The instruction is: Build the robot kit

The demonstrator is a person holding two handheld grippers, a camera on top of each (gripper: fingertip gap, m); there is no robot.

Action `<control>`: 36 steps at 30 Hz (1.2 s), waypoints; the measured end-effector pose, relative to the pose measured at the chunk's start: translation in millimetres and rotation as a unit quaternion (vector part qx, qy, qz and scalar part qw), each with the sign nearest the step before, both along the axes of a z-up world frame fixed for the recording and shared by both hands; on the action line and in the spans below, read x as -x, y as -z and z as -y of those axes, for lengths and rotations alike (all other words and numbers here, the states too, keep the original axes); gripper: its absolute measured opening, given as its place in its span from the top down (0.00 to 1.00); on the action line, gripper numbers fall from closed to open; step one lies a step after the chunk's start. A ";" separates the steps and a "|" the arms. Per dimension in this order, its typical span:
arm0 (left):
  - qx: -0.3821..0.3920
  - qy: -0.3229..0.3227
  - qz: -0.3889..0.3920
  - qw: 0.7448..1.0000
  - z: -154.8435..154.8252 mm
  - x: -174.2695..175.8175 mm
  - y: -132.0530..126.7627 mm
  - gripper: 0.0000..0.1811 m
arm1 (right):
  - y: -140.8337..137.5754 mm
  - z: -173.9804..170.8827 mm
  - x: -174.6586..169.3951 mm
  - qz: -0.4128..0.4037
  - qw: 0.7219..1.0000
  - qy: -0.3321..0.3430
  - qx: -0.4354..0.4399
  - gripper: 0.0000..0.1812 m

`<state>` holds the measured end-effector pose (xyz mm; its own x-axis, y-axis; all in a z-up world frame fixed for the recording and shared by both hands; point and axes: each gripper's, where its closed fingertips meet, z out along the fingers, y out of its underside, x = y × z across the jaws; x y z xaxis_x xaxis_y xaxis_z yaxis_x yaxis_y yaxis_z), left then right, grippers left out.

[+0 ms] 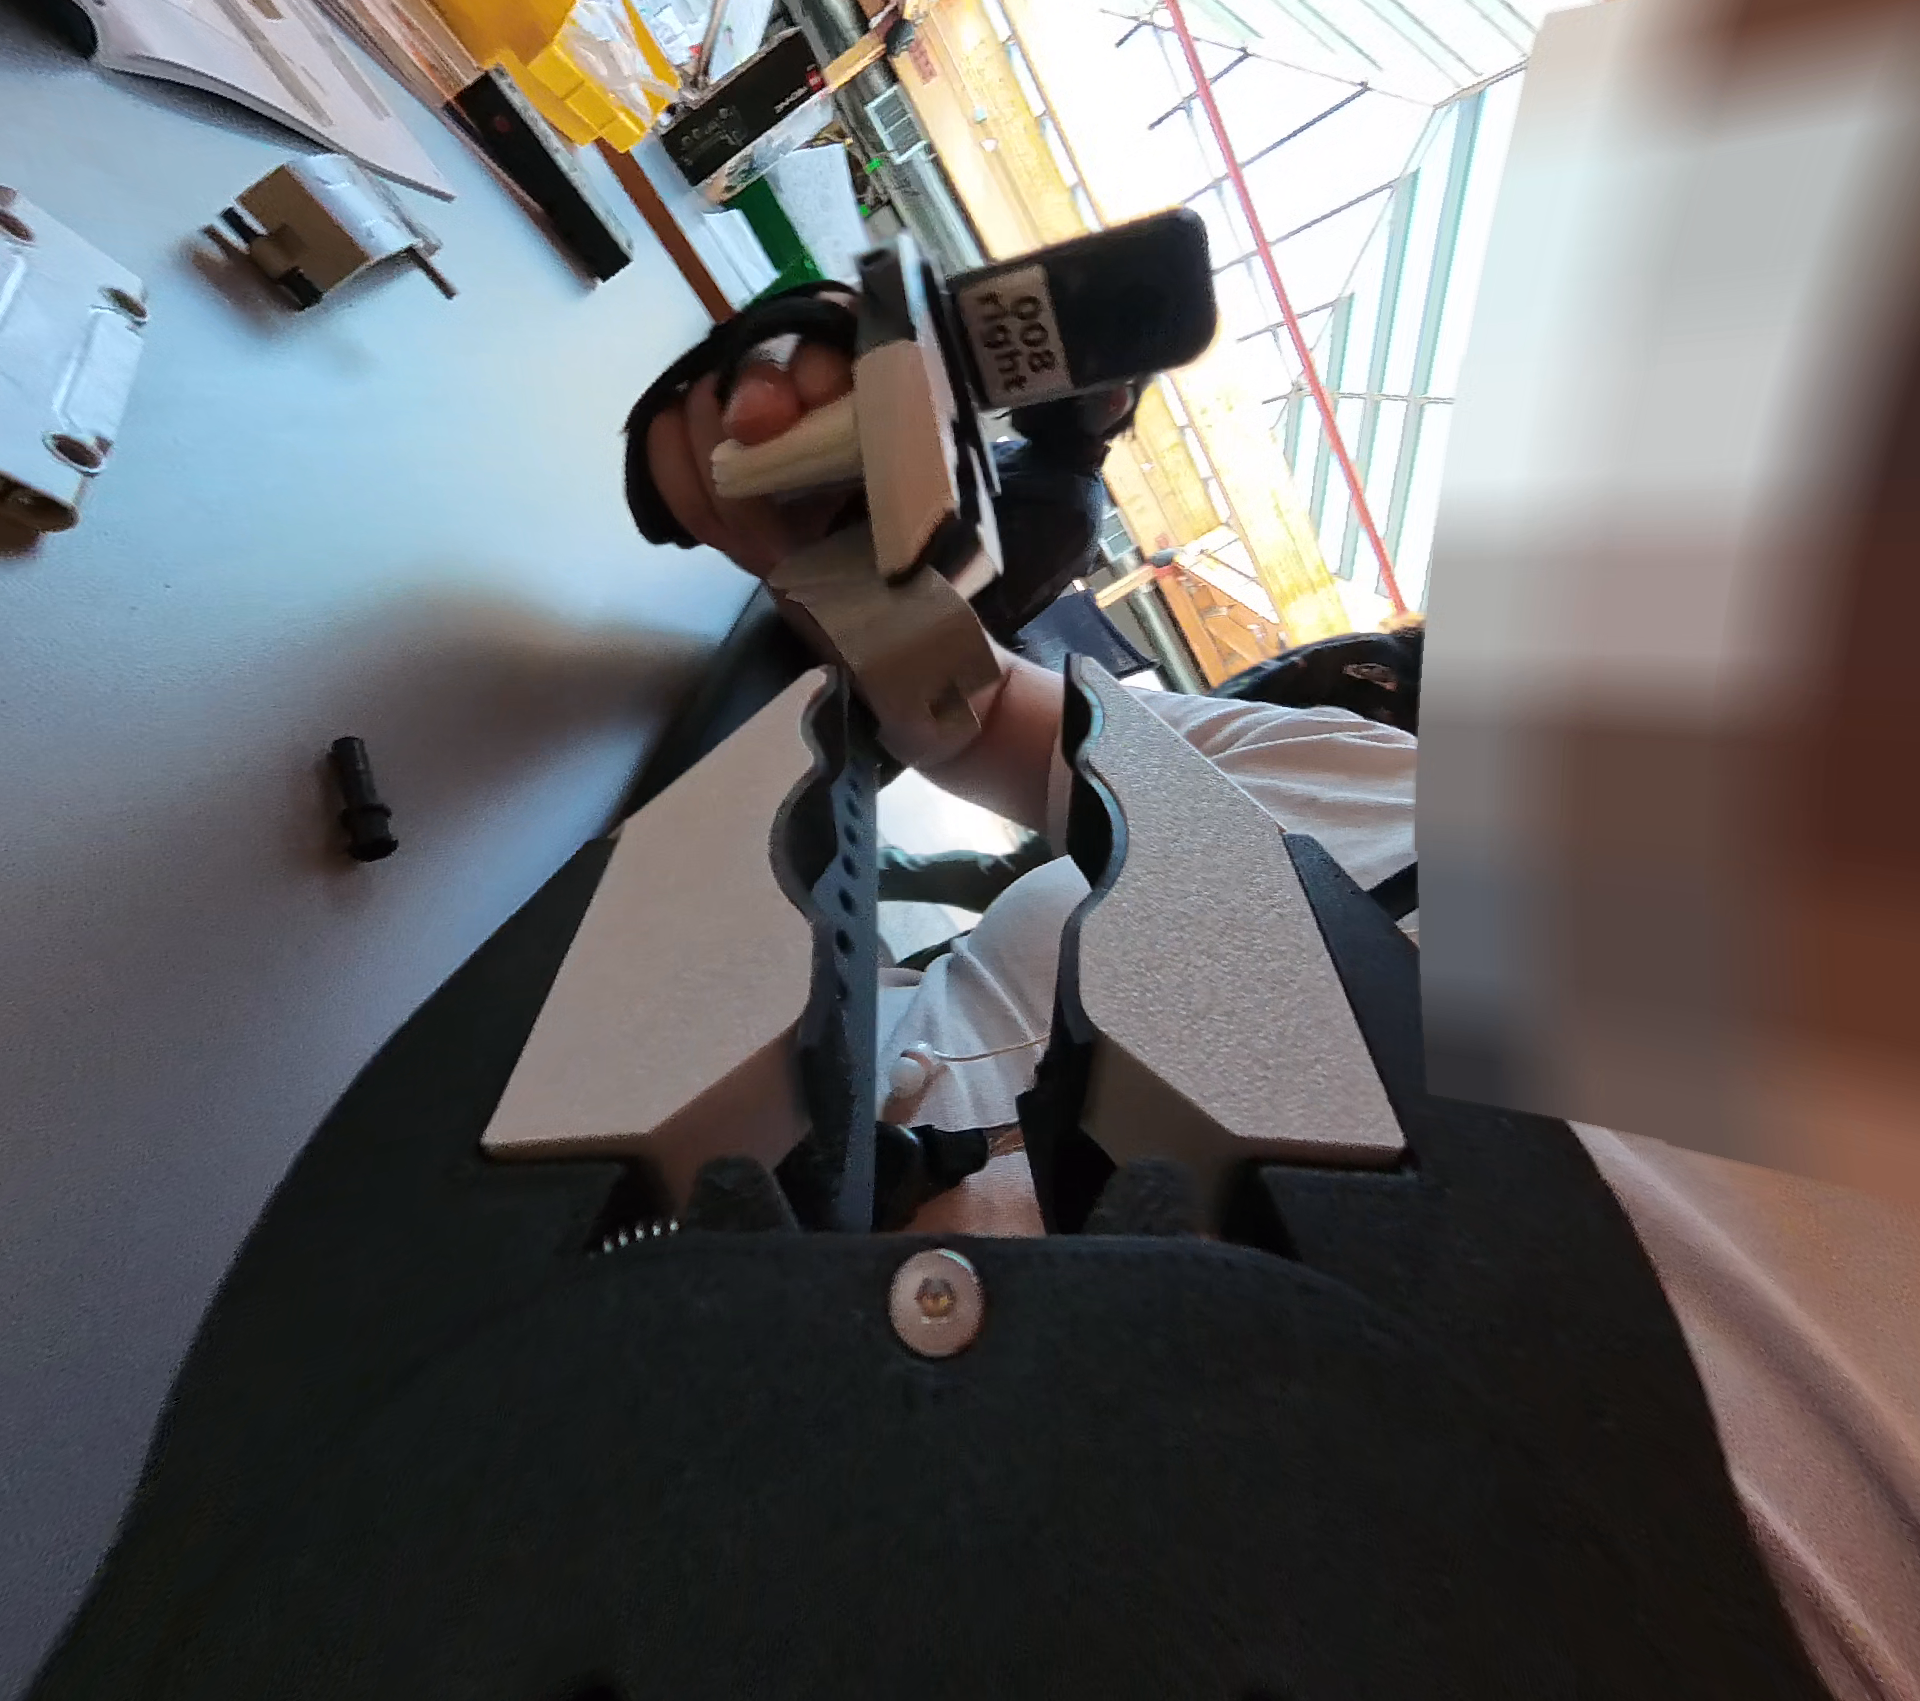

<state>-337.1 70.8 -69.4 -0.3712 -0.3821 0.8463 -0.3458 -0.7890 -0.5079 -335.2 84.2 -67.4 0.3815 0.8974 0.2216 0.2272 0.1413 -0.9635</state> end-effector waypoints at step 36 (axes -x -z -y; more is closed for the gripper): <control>-0.522 -0.170 -0.044 0.835 -19.6 1.9 3.7 0.86 | 2.4 -24.6 -19.1 -0.249 0.862 -0.017 0.441 0.92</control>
